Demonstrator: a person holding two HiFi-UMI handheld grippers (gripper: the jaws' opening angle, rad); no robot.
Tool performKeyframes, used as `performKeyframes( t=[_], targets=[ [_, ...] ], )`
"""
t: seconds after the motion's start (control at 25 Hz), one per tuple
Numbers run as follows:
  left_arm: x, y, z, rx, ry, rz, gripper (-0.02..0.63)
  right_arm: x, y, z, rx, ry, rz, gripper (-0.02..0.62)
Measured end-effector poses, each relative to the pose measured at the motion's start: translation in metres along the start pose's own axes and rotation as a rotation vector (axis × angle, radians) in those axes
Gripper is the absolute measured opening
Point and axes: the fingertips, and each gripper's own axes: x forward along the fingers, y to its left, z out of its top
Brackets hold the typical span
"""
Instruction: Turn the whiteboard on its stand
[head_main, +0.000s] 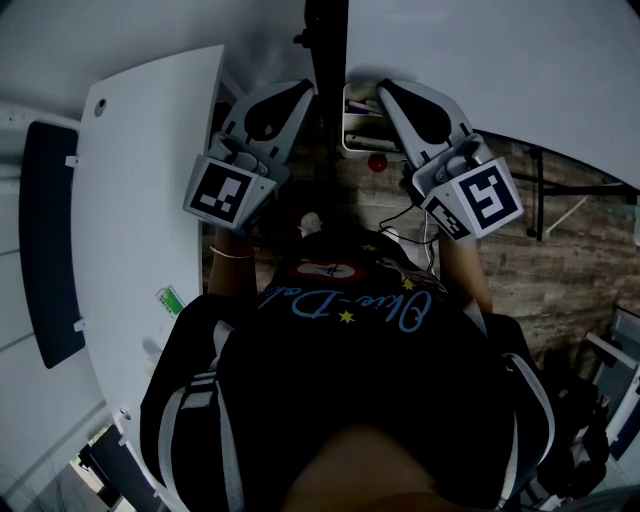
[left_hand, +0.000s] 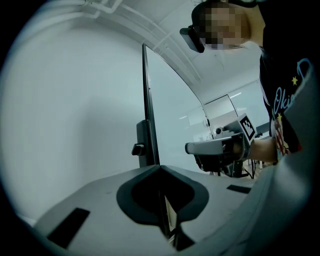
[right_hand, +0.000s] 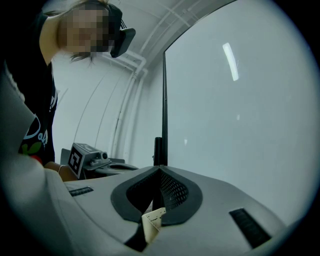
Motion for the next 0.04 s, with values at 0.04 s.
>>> performKeyframes(
  t=[0.04],
  targets=[
    [0.0005, 0.0001, -0.0002, 0.003, 0.001, 0.002, 0.018, -0.0002, -0.0003, -0.0004, 0.001, -0.001, 0.001, 0.025]
  ],
)
